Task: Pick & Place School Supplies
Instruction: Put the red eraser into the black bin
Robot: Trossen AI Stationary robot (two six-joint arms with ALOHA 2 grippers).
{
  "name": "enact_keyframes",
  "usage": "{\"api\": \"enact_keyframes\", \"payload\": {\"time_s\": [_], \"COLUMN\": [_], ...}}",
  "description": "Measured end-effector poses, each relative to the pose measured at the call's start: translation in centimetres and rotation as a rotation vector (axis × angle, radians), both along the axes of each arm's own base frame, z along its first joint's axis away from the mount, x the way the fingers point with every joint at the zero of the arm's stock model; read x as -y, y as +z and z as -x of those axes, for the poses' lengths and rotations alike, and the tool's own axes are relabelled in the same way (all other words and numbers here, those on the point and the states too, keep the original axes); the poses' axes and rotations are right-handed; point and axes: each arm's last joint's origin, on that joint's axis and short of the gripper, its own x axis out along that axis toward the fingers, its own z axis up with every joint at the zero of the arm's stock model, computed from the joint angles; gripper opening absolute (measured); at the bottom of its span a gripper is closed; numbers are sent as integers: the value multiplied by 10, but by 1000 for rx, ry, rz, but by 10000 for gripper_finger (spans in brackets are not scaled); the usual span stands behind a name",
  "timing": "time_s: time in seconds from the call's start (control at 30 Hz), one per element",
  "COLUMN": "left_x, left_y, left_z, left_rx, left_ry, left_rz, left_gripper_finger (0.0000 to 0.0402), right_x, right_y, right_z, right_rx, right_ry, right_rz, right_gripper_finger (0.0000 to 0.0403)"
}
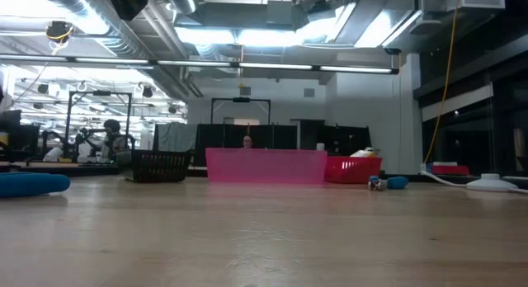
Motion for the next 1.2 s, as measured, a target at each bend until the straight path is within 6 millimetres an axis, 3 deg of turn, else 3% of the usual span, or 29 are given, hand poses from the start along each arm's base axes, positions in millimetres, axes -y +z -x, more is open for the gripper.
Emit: {"api": "enact_keyframes", "payload": {"time_s": [0.33,0.8,0.97,1.07,1.2], "left_x": [1,-3,-3,-3,-3], "left_y": [-1,3,3,4,2], "left_z": [-8,-9,-9,-9,-10], "left_rx": [17,53,53,62,47], "left_ry": [31,69,72,72,77], "left_rz": [-21,-13,-7,-4,-10], "left_gripper_finger": [164,18,16,16,16], "right_x": [1,1,1,0,0], "right_y": [2,2,2,6,9], "right_z": [-1,-1,-1,-3,-4], "right_rx": [18,18,22,58,93], "right_ry": [-3,-7,0,3,-11], "right_rz": [1,4,16,32,23], "right_gripper_finger": [10,10,10,45,135]}}
